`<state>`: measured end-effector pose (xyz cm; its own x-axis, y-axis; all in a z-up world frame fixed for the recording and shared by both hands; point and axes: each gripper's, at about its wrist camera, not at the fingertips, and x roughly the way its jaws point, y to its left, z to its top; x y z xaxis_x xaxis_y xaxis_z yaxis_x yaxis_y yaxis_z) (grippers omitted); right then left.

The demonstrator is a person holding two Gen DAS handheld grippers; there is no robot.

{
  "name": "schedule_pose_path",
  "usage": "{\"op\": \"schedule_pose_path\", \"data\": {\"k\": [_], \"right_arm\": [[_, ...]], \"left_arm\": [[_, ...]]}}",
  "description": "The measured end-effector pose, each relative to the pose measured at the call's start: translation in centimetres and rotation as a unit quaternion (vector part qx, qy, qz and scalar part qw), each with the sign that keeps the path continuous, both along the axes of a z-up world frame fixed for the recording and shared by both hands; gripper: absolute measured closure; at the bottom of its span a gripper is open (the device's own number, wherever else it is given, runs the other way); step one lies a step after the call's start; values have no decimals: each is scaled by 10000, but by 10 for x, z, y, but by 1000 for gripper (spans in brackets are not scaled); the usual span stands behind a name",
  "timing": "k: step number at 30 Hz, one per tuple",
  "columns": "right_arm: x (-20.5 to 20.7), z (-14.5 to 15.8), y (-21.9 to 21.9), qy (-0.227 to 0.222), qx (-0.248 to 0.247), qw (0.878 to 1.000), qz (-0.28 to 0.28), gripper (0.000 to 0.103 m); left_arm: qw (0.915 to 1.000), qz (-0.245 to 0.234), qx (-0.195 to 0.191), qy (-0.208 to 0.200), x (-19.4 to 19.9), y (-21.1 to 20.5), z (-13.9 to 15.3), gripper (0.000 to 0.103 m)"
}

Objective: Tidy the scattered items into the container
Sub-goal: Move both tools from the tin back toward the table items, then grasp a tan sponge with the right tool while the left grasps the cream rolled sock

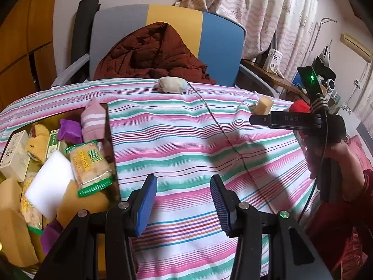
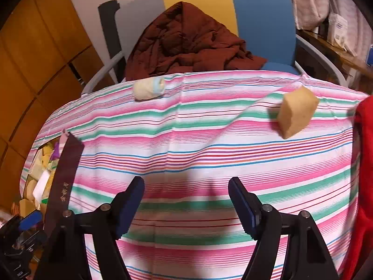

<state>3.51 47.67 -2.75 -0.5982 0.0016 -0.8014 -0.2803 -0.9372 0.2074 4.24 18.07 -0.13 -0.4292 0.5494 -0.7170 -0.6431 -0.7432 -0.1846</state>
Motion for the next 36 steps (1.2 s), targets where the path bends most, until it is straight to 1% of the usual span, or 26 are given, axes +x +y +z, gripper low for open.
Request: {"op": "schedule_pose_path", "data": {"k": [3,5,6,7,10,13,17,21,23,24,25,26,27,30,32,33,34,36], "right_arm": [[-3,0,14,-80,207,9996,-156,21],[-8,1,31,-68,359,9986,-388,17],[-8,3,39,-34,381,9980,-499,13],[-10,5,55,63,383,9968,-702,9],[-13,8,95,352,317,9913,-1231,5],[-19,4,131,527,115,9838,-1708,3],[-31,-8,163,629,-338,9766,-2030,3],[-45,-22,173,532,-343,9768,-2045,3],[-51,-29,176,396,-255,9780,-2031,3],[-52,-33,177,308,-199,9782,-2042,9],[-52,-36,179,243,-202,9789,-2020,22],[-53,-40,182,205,-310,9801,-1947,30],[-53,-42,183,135,-338,9807,-1923,35],[-50,-42,185,98,-388,9806,-1918,39],[-50,-41,182,47,-342,9815,-1883,39],[-51,-41,180,10,-276,9828,-1824,39],[-53,-41,177,-32,-138,9844,-1753,39],[-56,-38,169,-93,106,9867,-1617,39]], "left_arm": [[10000,-60,-3,-10,-2,7,1,55],[9999,-103,-17,-9,-2,11,0,55],[9999,-136,-32,-13,-3,14,0,55],[9999,-160,-49,-17,-3,17,-1,55],[9997,-228,-112,-35,-3,24,-5,55],[9993,-284,-213,-87,-6,33,-10,55],[9989,-316,-324,-113,-11,45,-15,55],[9987,-348,-366,-88,-22,57,-15,55],[9986,-351,-387,-85,-27,63,-15,55],[9986,-345,-379,-95,-31,66,-15,55],[9987,-340,-370,-103,-34,70,-15,55],[9987,-334,-370,-103,-39,74,-15,55],[9987,-323,-377,-112,-44,79,-16,55],[9985,-276,-453,-159,-61,95,-20,54],[9983,-230,-524,-141,-73,106,-23,50],[9983,-210,-543,-96,-81,113,-25,49],[9982,-210,-552,-96,-89,120,-27,46],[9981,-124,-585,-155,-104,129,-29,42]]}}
